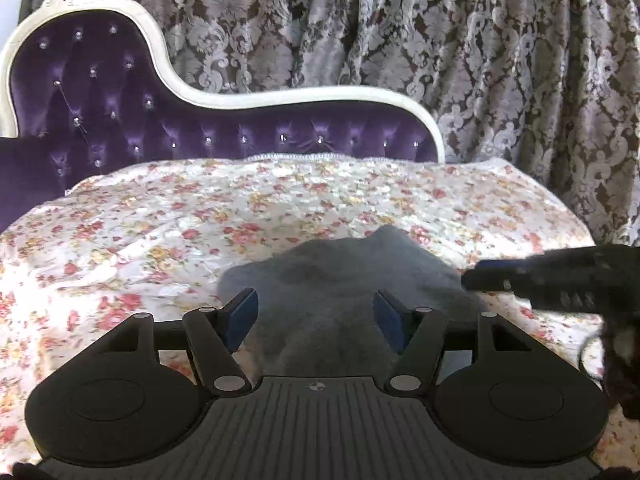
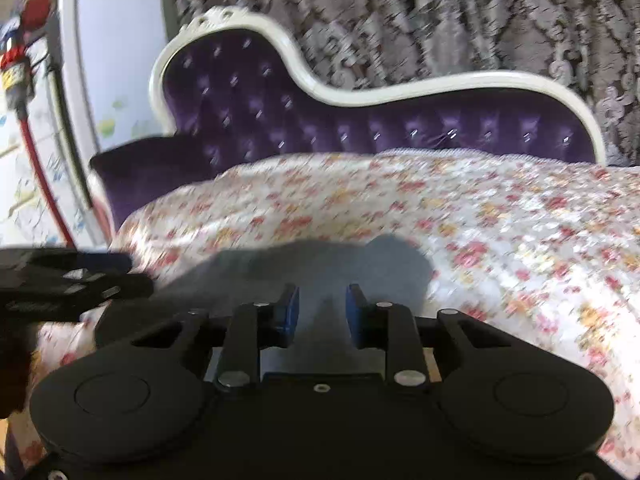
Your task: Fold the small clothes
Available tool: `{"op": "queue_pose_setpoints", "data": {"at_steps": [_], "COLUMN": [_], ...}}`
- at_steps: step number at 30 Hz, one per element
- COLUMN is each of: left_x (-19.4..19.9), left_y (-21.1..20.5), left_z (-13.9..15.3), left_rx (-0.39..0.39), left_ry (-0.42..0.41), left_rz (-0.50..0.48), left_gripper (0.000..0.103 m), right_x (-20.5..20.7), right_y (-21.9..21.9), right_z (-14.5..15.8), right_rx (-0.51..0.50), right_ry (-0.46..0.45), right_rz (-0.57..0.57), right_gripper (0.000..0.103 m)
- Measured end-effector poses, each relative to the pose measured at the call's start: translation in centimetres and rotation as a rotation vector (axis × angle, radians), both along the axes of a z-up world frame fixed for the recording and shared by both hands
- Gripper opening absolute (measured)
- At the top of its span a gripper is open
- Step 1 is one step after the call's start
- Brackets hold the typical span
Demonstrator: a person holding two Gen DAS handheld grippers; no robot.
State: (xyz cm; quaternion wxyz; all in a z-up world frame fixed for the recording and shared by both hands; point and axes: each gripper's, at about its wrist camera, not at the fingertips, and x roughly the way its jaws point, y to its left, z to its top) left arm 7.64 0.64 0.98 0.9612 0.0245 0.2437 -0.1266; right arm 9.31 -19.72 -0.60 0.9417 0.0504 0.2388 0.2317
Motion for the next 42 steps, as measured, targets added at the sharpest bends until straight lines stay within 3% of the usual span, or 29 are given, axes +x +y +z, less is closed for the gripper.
{"op": "queue_pose_setpoints", "data": {"at_steps": [5, 12, 20, 24, 32, 37, 42], "left_x": [1.8, 1.9, 0.9, 0.4, -1.0, -1.0, 1.0], "left_y": [0.5, 3.5, 5.6, 6.6, 7.1, 6.8, 5.5], "left_z": [-3.3, -5.0, -4.5, -4.3, -3.0, -1.1, -1.9], "left_rx": [0.043, -0.129, -0.197, -0.19, -0.217, -0.21, -0.169], "left_ry": [0.089, 0.174, 0.182, 0.194, 0.178, 0.104, 0.137], "left_rz": [0.06, 0.126, 0.171, 0.183, 0.171, 0.163, 0.135], "left_gripper": [0.065, 0.074, 0.074, 0.075, 0.074, 0.074, 0.074], "right_x": [-0.7, -2.3, -2.4, -2.6, -3.3, -3.7, -3.7], "right_y": [1.3, 1.8, 1.4, 1.4, 1.1, 0.9, 1.3], "right_z": [-2.0, -3.1, -3.0, -2.9, -2.2, -1.5, -1.3], "right_rx": [-0.08, -0.131, -0.11, -0.1, -0.088, -0.07, -0.059], "right_ry": [0.071, 0.089, 0.1, 0.101, 0.095, 0.062, 0.05], "right_rz": [0.002, -0.011, -0.022, -0.027, -0.047, -0.067, -0.065], "right_gripper": [0.035, 0.035, 0.036, 0.036, 0.046, 0.048, 0.055]}}
